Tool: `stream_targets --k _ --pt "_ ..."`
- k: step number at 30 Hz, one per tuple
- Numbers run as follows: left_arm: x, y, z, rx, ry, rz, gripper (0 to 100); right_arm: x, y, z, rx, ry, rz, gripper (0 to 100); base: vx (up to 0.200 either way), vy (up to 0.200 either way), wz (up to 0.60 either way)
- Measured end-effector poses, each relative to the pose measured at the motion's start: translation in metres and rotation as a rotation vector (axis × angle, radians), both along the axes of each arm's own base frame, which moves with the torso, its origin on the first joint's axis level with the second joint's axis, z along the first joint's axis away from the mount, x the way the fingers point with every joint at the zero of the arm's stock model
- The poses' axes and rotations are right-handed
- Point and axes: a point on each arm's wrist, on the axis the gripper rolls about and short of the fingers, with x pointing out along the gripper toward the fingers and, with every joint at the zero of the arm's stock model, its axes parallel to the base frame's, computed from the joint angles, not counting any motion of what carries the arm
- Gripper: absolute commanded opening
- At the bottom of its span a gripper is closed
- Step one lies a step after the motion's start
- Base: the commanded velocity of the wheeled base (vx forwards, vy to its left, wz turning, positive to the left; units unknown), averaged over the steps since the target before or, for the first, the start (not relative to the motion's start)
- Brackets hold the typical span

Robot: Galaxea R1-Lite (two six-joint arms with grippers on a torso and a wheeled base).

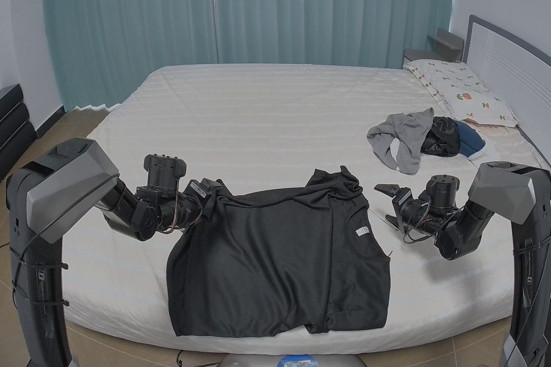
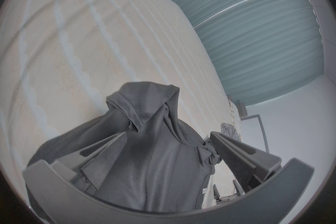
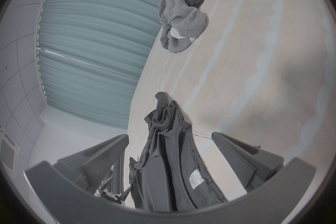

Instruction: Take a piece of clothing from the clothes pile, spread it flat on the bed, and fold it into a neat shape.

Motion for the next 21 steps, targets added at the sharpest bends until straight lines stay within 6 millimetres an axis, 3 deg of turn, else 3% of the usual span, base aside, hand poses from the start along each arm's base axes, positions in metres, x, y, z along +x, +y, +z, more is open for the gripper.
stream_targets --k 18,19,21 --pt "0.021 -0.005 -0.020 0.054 0.004 -0.001 100 0.002 0.004 -0.004 -0.005 -0.001 0.004 100 0.000 0.000 0.00" --pt "0.022 -0.005 -0.020 0.057 0.007 0.002 0 0.002 0.004 -0.005 -0.006 -0.001 0.004 100 0.000 0.000 0.00" --pt "0.025 -0.004 -0.021 0.061 0.007 0.010 0 0.002 0.004 -0.005 -0.005 -0.001 0.003 100 0.000 0.000 0.00"
